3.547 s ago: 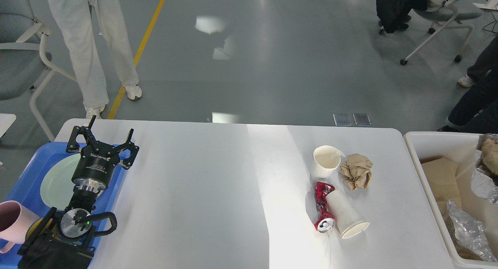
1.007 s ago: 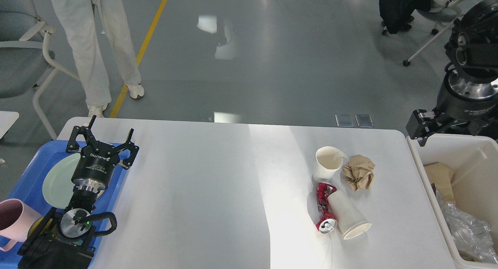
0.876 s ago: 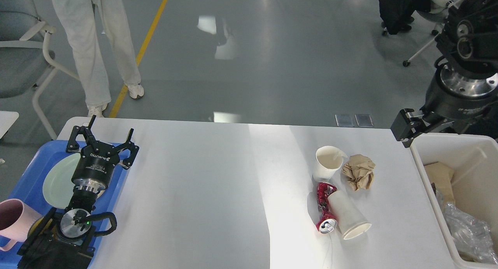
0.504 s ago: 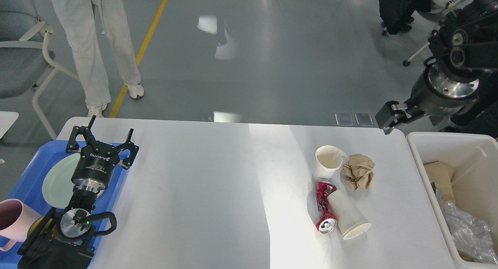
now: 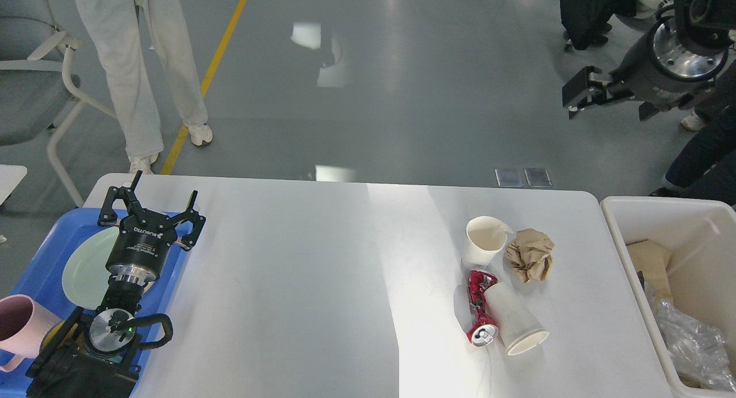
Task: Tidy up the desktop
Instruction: 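Move the right gripper down to the white paper cup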
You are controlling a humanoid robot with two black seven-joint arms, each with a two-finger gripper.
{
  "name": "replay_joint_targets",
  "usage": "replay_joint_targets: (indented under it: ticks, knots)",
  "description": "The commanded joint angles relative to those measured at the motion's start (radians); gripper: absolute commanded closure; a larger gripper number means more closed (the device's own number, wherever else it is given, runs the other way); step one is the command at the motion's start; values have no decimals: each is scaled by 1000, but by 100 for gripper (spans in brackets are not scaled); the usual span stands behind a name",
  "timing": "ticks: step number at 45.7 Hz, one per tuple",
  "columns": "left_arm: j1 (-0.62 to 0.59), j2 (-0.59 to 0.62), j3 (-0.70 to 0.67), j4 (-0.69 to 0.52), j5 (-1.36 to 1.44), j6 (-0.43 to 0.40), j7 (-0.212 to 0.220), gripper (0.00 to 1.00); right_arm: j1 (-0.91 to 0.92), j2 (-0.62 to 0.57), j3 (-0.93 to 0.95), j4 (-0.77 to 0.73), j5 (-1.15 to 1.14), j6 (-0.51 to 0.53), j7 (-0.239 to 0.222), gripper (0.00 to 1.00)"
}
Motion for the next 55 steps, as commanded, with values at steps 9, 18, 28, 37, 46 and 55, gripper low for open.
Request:
replay_joint_targets:
  ticks: [9,18,28,37,46,55]
  knots:
    - [0,0,0,0,-1,0,0,3,114,-12,5,383,-17,26,-1,0]
    - [0,0,0,0,0,0,-1,3,120,-6,4,383,-17,20,-1,0]
    - [0,0,0,0,0,0,0,3,133,5,7,380,-16,13,-1,0]
    - [0,0,0,0,-1,0,0,3,122,3,4,321,-14,11,-1,0]
    - [0,0,0,0,0,0,0,3,53,58,25,265,-14,-18,-1,0]
    - [0,0,0,0,0,0,0,3,-114,81,89,221,1,-158,1,0]
